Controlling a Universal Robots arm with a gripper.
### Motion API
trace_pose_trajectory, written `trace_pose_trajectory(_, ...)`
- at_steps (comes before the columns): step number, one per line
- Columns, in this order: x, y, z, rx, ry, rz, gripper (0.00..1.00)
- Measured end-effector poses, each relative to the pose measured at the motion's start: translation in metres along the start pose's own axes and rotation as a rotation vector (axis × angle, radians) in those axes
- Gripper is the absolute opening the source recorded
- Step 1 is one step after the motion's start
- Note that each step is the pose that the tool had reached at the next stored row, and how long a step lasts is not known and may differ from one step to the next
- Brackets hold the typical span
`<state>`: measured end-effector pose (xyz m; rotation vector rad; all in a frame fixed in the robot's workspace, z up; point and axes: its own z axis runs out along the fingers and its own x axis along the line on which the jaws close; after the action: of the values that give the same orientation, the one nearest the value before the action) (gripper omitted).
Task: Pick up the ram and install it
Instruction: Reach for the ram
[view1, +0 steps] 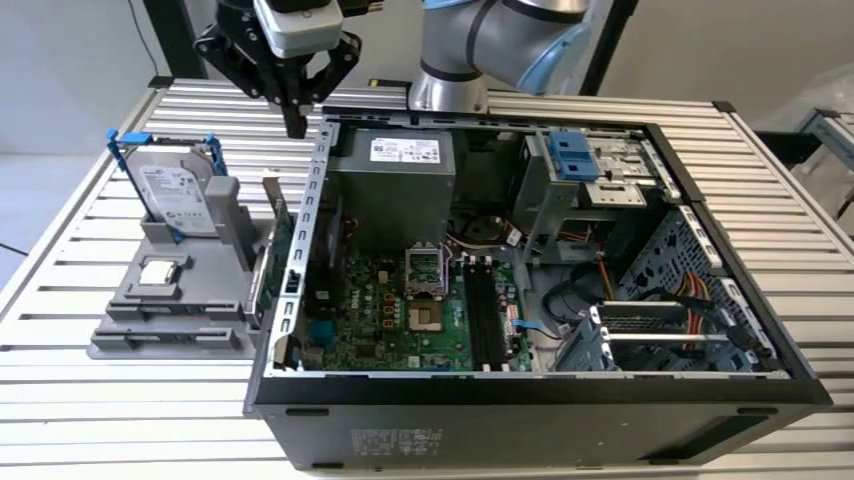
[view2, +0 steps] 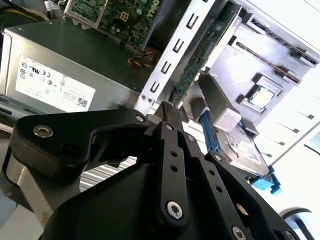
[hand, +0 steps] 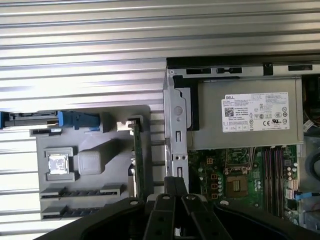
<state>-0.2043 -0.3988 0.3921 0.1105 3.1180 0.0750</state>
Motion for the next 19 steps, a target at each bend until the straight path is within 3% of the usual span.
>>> trace_pose_trajectory(19,0.0291,-0.0021,-0.0005,0.0,0.0,0.0,0.0)
